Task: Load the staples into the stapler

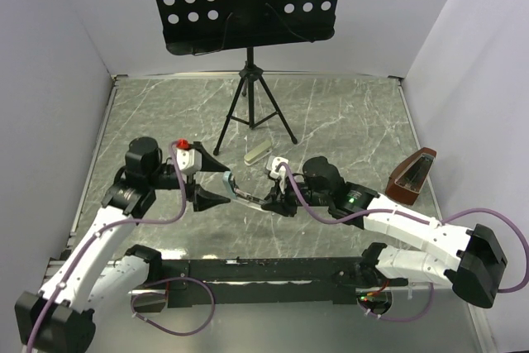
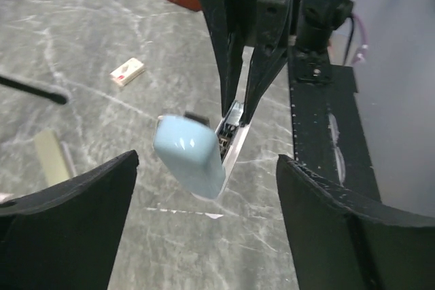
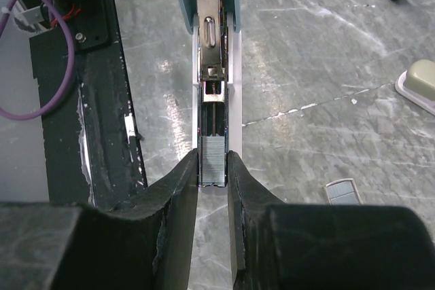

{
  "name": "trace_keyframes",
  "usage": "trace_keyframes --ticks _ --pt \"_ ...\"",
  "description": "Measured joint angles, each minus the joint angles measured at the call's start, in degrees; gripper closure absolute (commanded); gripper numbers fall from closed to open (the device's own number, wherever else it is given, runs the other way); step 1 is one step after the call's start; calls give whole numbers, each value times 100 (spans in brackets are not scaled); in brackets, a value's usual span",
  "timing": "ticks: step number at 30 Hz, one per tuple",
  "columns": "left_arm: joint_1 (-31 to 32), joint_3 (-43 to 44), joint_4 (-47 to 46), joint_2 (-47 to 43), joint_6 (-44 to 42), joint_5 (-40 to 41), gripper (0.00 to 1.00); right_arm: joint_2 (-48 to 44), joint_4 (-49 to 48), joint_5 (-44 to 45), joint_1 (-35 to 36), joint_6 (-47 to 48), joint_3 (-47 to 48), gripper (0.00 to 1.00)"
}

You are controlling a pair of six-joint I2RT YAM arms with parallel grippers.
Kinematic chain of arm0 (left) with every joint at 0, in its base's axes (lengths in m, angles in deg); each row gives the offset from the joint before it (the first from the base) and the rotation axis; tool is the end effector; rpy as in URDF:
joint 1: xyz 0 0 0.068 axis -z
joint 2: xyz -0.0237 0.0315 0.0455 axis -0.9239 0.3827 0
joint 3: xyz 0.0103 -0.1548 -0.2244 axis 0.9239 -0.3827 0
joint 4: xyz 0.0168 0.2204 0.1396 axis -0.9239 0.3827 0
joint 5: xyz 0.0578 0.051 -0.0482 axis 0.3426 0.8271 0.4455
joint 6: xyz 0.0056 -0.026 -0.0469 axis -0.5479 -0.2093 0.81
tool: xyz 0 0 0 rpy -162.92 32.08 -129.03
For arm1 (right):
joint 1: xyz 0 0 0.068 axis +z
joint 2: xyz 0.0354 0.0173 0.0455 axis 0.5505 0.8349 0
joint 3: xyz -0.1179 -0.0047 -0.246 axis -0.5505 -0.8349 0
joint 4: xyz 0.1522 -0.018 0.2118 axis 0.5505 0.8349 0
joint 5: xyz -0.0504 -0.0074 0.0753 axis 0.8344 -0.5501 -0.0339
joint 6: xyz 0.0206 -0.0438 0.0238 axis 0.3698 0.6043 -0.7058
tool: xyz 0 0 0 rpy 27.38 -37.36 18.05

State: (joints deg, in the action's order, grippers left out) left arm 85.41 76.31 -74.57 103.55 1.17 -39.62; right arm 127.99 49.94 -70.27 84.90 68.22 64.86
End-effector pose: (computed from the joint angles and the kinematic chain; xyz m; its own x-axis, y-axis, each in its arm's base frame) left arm 0.1526 -0.0830 0.3044 -0.0211 0.1170 -0.9929 0.9937 0.1119 -0.0080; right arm 0.1327 0.1912 0.2691 -0.1534 -0.3585 -0.9209 -0.9721 0.2219 0.0755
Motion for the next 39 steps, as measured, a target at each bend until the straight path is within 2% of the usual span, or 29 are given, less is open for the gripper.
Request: trace_keyframes --ticks 7,12,21,25,30,39 --pt "-7 557 450 750 -459 -586 23 -11 -4 -48 0 17 -66 100" --pt "-11 951 1137 1294 -1067 -964 32 -42 -9 -111 7 17 -66 100" --pt "-11 1493 2691 2013 -2371 -1375 60 -39 -9 -144 9 20 -66 100" --pt "-9 1587 3010 2103 -2715 -1377 70 -26 -2 -212 13 15 -66 100" --pt "166 1565 2863 2079 -2494 -1123 76 50 24 -238 11 17 -66 100" --pt "916 1342 2284 1912 -1711 33 83 352 -42 -369 26 15 -66 100"
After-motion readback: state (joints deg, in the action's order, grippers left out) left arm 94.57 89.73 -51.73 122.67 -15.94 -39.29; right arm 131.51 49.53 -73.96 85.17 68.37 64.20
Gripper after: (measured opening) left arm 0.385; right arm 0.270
